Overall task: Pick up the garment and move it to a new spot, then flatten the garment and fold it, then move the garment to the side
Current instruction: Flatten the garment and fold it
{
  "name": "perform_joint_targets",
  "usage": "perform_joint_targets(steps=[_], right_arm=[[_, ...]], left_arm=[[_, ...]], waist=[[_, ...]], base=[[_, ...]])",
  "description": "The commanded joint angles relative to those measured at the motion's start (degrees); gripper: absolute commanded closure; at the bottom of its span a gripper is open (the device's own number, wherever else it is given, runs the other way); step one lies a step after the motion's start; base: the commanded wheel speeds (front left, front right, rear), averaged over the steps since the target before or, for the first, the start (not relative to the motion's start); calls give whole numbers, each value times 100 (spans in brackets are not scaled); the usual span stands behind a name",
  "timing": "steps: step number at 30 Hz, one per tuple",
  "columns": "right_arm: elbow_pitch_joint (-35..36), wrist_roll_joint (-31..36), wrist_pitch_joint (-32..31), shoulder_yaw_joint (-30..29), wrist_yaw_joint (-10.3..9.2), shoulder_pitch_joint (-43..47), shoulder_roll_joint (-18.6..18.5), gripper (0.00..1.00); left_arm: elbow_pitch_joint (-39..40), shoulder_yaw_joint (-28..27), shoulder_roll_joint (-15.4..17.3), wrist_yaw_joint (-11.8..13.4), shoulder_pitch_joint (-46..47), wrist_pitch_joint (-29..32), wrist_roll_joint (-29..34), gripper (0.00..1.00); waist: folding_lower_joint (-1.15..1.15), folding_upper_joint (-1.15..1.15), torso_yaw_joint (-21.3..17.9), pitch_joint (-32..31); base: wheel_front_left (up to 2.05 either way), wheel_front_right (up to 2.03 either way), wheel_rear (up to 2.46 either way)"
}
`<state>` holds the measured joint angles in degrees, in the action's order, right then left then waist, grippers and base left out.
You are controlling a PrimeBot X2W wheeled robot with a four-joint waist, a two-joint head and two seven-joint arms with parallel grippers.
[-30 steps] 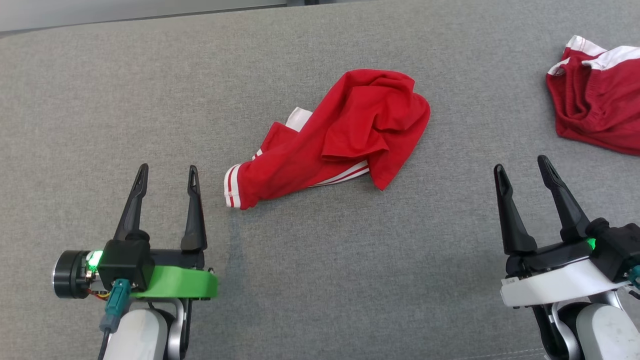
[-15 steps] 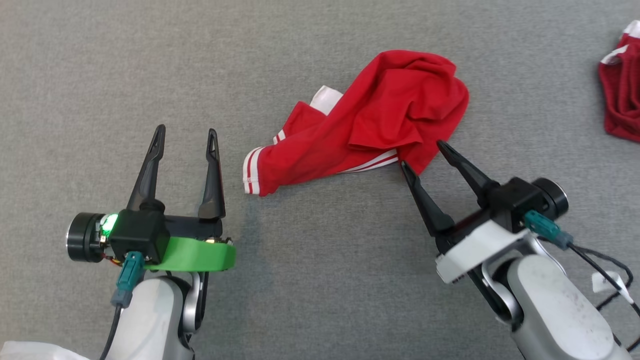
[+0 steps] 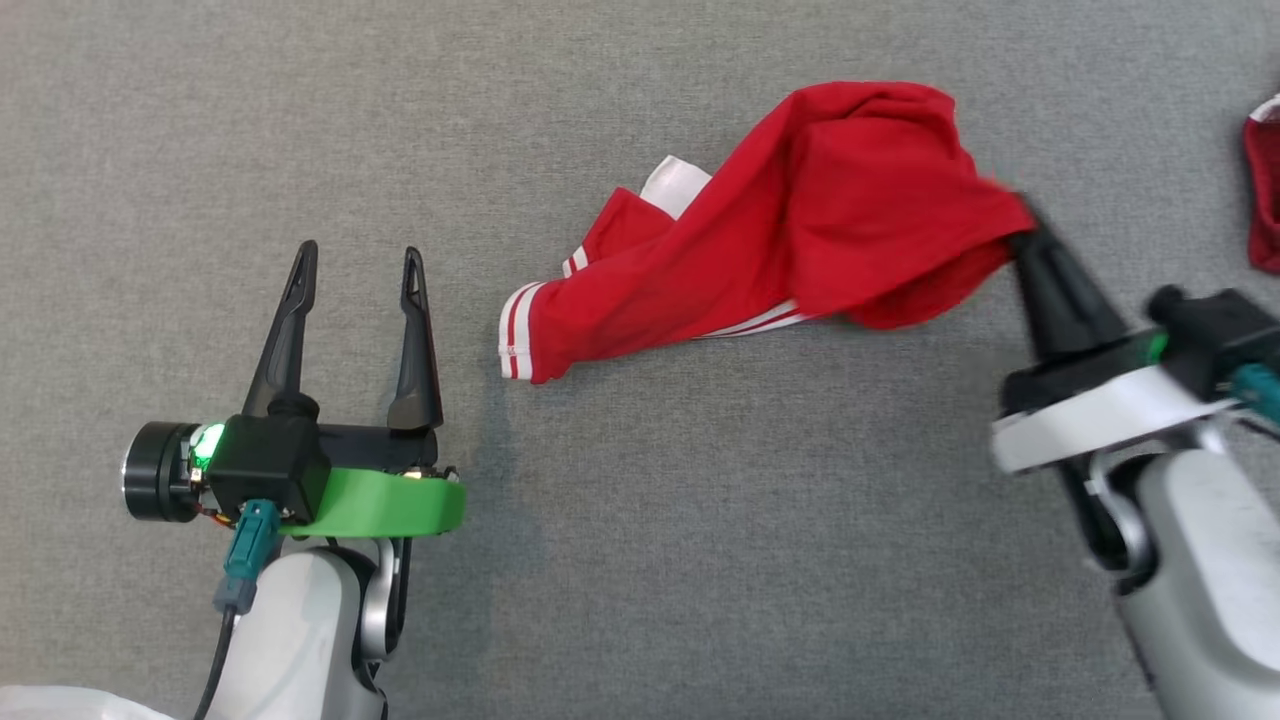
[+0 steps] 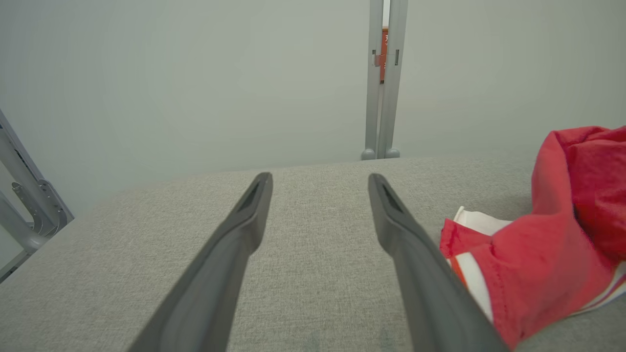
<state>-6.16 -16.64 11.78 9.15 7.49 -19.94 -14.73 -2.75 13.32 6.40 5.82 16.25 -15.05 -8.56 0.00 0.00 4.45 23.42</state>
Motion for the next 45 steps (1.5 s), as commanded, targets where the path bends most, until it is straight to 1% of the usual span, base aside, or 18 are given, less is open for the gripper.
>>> perform_joint_targets(steps=[1, 4, 7, 9, 10, 11, 15, 19, 26, 29, 33, 38, 40, 42, 44, 45], right_arm=[[45, 15, 31, -228, 1, 80, -57, 100], [38, -86, 20, -734, 1, 149, -83, 100], [-135, -210, -5, -1062, 1, 190, -58, 100], [-332, -227, -9, -1218, 1, 212, -41, 59], [-431, -208, 0, -1272, 1, 221, -30, 15], [-472, -203, 33, -1297, 1, 219, -11, 0], [-493, -65, 180, -1413, 1, 440, 35, 0], [-278, 197, 268, -1454, 1, 847, 109, 0], [823, 459, 311, -1079, 1, 1378, 367, 0], [1206, 469, 177, -898, 1, 1531, 462, 0], [1494, 484, 1, -825, 1, 1674, 524, 0], [1634, 458, -67, -889, 1, 1758, 576, 0], [1661, 455, -82, -899, 1, 1771, 579, 0], [1686, 457, -91, -907, 1, 1780, 577, 0], [1711, 464, -108, -916, 1, 1785, 582, 0], [1726, 457, -118, -905, 1, 1780, 585, 0]], left_arm=[[17, -15, 20, -13, -22, -15, 62, 0], [21, -20, 6, -33, -1, -14, 82, 0], [15, -31, -1, -58, 17, -15, 88, 0], [13, -40, -3, -64, 25, -14, 96, 0], [7, -45, -6, -73, 29, -14, 98, 0], [4, -52, -3, -80, 28, -14, 102, 0], [7, -107, 7, -67, -59, -15, 105, 0], [11, -199, 9, -4, -214, -14, 95, 0], [9, -375, 61, 61, -608, -14, 26, 0], [-2, -378, 61, 74, -739, -15, 21, 0], [-27, -329, 79, 63, -833, -14, 38, 0], [-23, -291, 58, 72, -894, -14, 11, 0], [5, -253, 54, 45, -902, -15, 11, 0], [6, -157, 40, -47, -918, 85, -43, 0], [52, -15, 6, -183, -883, 296, -98, 0], [77, 90, -10, -289, -851, 463, -159, 0]], waist=[[0, 0, -48, 3], [0, 0, -84, 25], [0, 0, -108, 42], [0, 0, -117, 55], [0, 0, -114, 57], [0, 0, -113, 56], [0, 0, -136, 4], [0, 0, -198, -161], [0, 0, -366, -549], [0, 0, -390, -686], [0, 0, -414, -765], [0, 0, -427, -758], [0, 0, -426, -752], [0, 0, -417, -737], [0, 0, -395, -703], [0, 0, -385, -675]], base=[[0, 0, 0], [0, 0, 0], [0, 0, 0], [0, 0, 0], [0, 0, 0], [0, 0, 0], [0, 0, 0], [0, 0, 0], [0, 0, 0], [0, 0, 0], [0, 0, 0], [0, 0, 0], [0, 0, 0], [0, 0, 0], [0, 0, 0], [0, 0, 0]])
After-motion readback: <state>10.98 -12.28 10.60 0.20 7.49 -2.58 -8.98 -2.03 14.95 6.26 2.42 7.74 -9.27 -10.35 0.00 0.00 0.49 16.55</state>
